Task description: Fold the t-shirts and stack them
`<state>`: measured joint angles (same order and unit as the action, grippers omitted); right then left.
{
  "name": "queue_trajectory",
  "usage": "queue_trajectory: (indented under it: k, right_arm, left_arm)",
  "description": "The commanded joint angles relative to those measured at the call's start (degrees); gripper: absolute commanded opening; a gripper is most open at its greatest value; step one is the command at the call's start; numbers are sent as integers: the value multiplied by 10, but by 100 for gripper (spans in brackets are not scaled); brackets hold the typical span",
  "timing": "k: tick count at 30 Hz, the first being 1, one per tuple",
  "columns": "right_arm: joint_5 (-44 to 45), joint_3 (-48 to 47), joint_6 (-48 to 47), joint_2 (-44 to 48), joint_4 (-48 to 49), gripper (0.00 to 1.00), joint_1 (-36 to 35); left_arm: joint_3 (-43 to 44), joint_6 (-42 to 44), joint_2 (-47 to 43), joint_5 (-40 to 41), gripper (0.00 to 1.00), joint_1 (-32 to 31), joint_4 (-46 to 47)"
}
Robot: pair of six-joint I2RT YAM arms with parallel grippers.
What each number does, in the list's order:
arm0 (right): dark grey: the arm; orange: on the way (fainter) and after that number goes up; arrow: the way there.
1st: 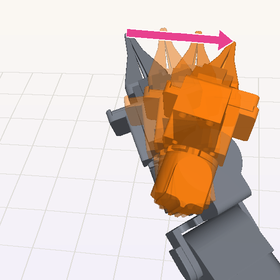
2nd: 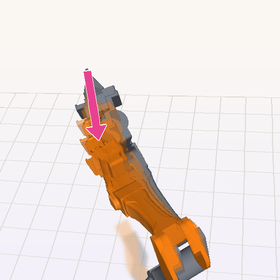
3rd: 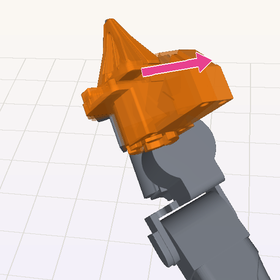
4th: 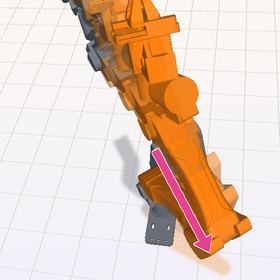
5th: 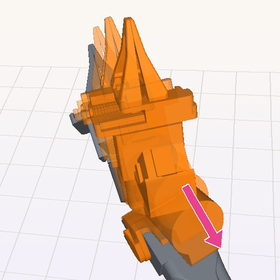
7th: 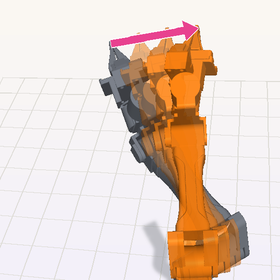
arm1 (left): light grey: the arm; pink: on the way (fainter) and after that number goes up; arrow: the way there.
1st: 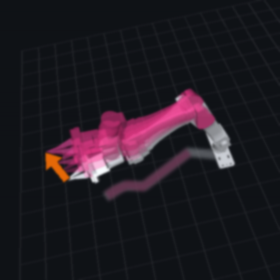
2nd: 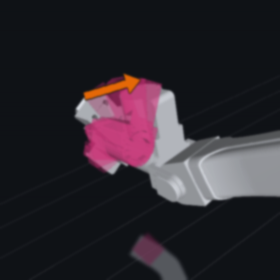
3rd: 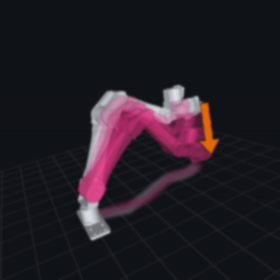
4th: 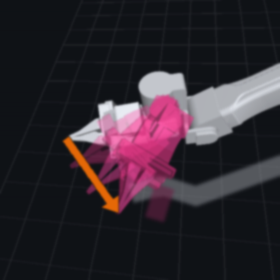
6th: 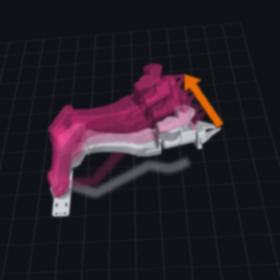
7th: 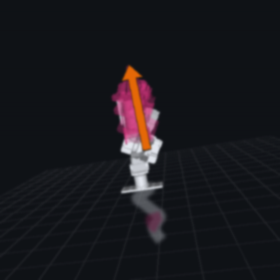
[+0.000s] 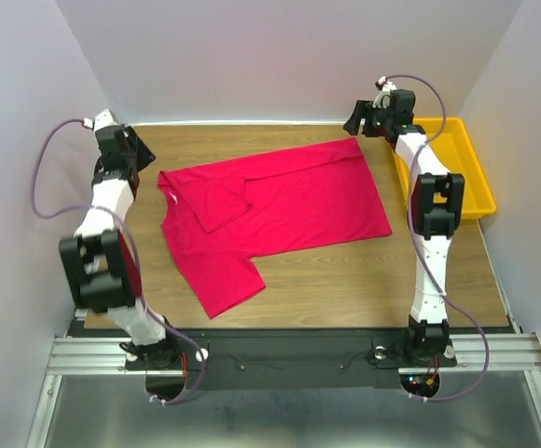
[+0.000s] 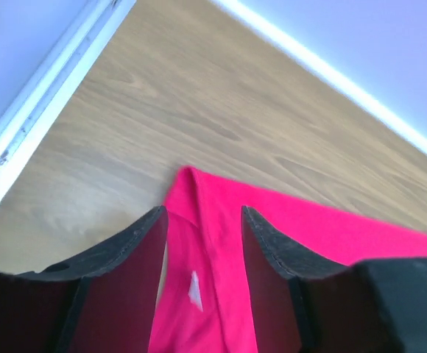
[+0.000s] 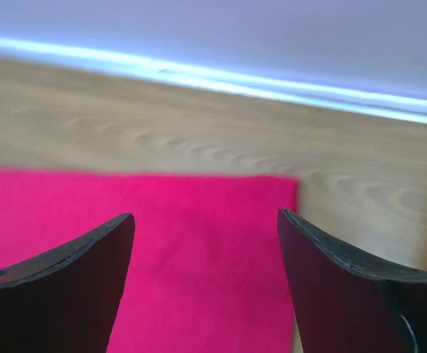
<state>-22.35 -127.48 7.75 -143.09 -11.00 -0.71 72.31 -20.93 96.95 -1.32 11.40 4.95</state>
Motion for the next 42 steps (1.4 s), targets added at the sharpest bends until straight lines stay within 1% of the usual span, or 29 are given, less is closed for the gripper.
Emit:
queue_trajectory:
  k: [1, 2, 3, 4, 5, 6, 7, 8, 9, 10, 12, 13, 14, 15, 16, 17, 18, 19, 21, 22, 23, 24, 28, 29, 33, 35, 39, 41, 42]
  right_arm:
    - [-200, 103, -126, 179, 29, 89, 5]
    - [-218, 185, -148, 205, 27, 91, 4]
    - [-256, 226, -210, 268, 14, 95, 4]
    - [-267, 273, -248, 299, 4, 98, 4]
    - [-276, 358, -285, 335, -4, 99, 4]
    - [-278, 406, -319, 366, -12, 100, 4]
    - [-271, 440, -382, 393, -43, 100, 4]
    - [-259, 467, -402, 443, -58, 100, 4]
    - [-247, 518, -412, 464, -73, 100, 4]
    - [-233, 536, -418, 484, -88, 100, 4]
    - [-189, 573, -407, 511, -119, 100, 4]
    - [-178, 590, -387, 539, -123, 100, 5]
    - [-169, 626, -378, 548, -125, 100, 4]
    - [-167, 642, -371, 561, -125, 100, 5]
    - [-166, 659, -359, 576, -125, 100, 4]
    - [-163, 677, -351, 579, -125, 100, 4]
    - [-159, 683, -343, 581, -125, 100, 4]
    - [-149, 689, -332, 582, -125, 100, 5]
    - [-140, 689, -324, 581, -125, 100, 4]
    - [-140, 688, -320, 579, -124, 100, 4]
    - [-141, 687, -320, 577, -124, 100, 4]
    - [-141, 685, -317, 574, -124, 100, 4]
    - [-130, 683, -312, 565, -125, 100, 5]
    - [-125, 684, -315, 566, -124, 100, 5]
    - [-122, 691, -318, 571, -124, 100, 4]
    - [-118, 692, -318, 571, -124, 100, 4]
    - [-116, 691, -317, 573, -125, 100, 4]
    - [-113, 691, -317, 574, -124, 100, 4]
    - [-112, 691, -317, 573, -125, 100, 18]
  left_arm:
    - [-129, 51, -213, -4, 67, -17, 79]
    - [-159, 27, -247, -5, 96, -16, 81]
    - [-215, 10, -310, -3, 98, -10, 71]
    - [-239, -11, -339, -3, 98, -8, 61]
    - [-260, -34, -365, -11, 98, 4, 46]
    - [-280, -58, -391, -38, 98, 13, 27]
    - [-311, -72, -429, -109, 96, 34, 15]
    - [-321, -93, -442, -131, 94, 40, -5]
    - [-335, -105, -453, -151, 91, 40, -48]
    - [-342, -129, -467, -189, 88, 40, -76]
    - [-353, -154, -473, -211, 82, 38, -122]
    - [-357, -160, -477, -221, 80, 36, -165]
    - [-354, -166, -476, -214, 80, 33, -192]
    - [-351, -169, -472, -206, 80, 6, -214]
    - [-346, -177, -459, -173, 80, -12, -250]
    - [-343, -207, -452, -155, 80, -35, -270]
    - [-340, -220, -447, -138, 80, -54, -286]
    - [-322, -232, -436, -94, 80, -86, -333]
    - [-300, -268, -426, -56, 81, -111, -381]
    - [-286, -279, -418, -30, 81, -145, -429]
    - [-281, -290, -412, -20, 81, -159, -451]
    - [-280, -315, -404, -6, 81, -189, -493]
    - [-318, -364, -403, -18, 81, -247, -549]
    - [-322, -378, -410, -31, 81, -288, -547]
    - [-323, -428, -399, -53, 79, -362, -583]
    - [-317, -453, -388, -52, 77, -380, -596]
    - [-319, -502, -376, -47, 68, -437, -610]
    - [-327, -511, -369, -46, 67, -454, -606]
    - [-329, -526, -366, -45, 67, -462, -604]
